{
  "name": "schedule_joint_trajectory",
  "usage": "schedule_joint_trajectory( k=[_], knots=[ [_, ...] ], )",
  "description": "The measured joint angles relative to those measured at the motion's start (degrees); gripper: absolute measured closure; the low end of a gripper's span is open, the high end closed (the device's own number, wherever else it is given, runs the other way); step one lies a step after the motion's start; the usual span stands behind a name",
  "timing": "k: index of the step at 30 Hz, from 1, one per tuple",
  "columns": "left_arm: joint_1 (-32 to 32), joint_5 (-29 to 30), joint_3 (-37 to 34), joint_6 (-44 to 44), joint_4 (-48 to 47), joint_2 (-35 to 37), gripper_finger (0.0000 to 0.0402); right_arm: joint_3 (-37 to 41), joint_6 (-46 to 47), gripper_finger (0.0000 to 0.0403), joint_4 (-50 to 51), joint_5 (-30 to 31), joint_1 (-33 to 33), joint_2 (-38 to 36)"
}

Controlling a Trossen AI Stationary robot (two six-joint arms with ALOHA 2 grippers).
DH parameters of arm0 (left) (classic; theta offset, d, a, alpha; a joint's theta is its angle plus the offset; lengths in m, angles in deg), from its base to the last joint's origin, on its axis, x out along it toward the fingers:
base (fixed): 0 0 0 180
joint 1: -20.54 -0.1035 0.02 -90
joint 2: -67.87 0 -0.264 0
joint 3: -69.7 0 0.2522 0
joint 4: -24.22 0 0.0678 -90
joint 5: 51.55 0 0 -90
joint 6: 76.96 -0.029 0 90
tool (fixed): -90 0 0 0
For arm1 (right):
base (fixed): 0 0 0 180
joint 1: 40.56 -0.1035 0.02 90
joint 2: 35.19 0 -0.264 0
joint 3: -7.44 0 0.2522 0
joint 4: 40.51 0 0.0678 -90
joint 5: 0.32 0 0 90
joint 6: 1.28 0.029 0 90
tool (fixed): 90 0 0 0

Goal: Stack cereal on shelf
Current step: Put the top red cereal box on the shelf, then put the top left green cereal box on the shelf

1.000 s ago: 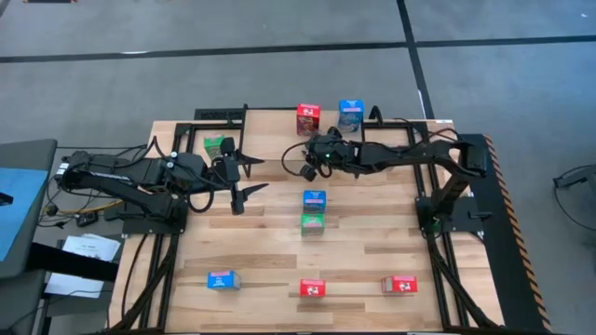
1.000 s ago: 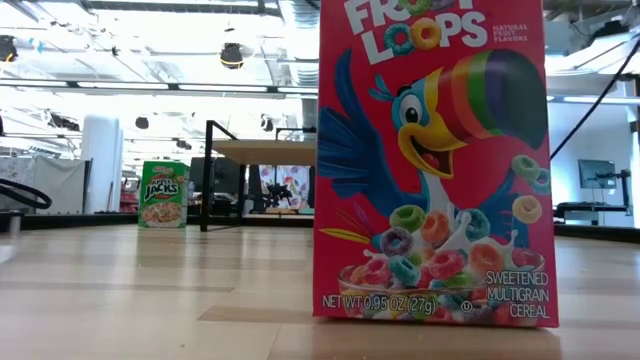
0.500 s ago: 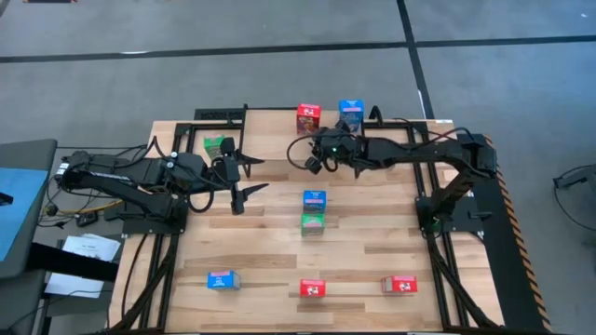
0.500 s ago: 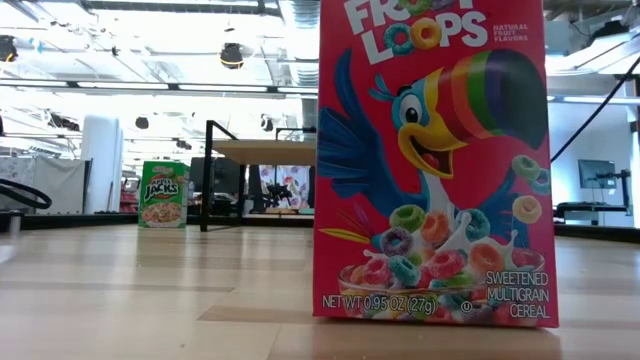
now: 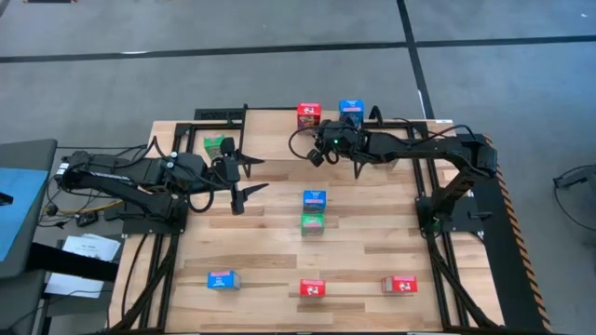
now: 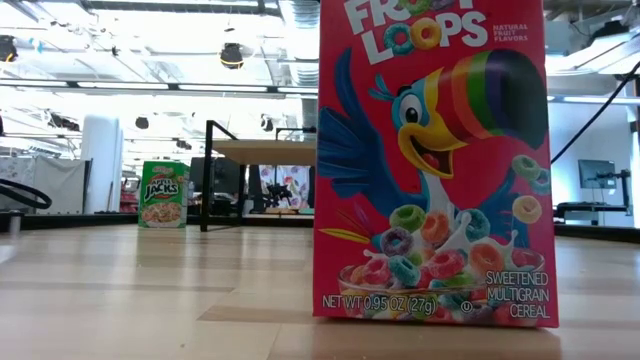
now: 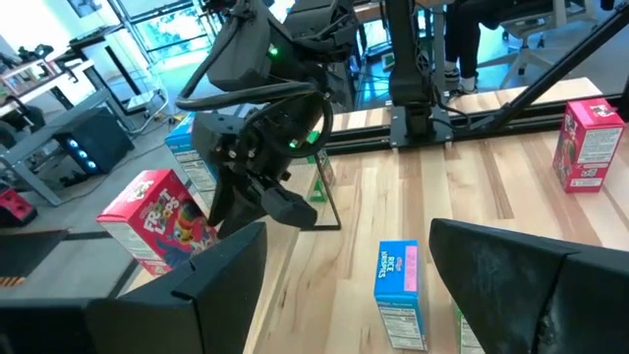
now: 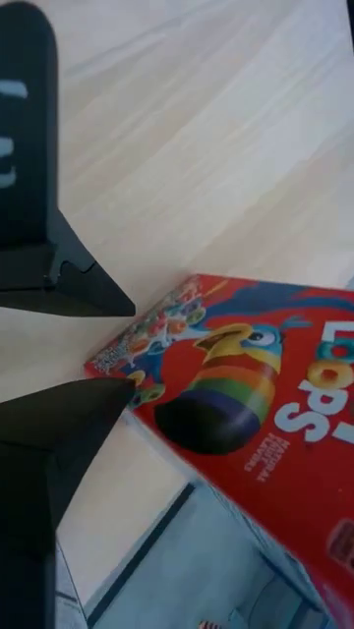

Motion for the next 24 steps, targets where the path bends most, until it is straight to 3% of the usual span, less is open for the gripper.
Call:
schedule_joint_trajectory(
  k=[24],
  knots=[
    [0.01, 0.0, 0.0, 0.0, 0.0, 0.0, 0.0127, 0.0, 0.05, 0.0269, -1.15, -0.26, -2.54, 0.04]
  ],
)
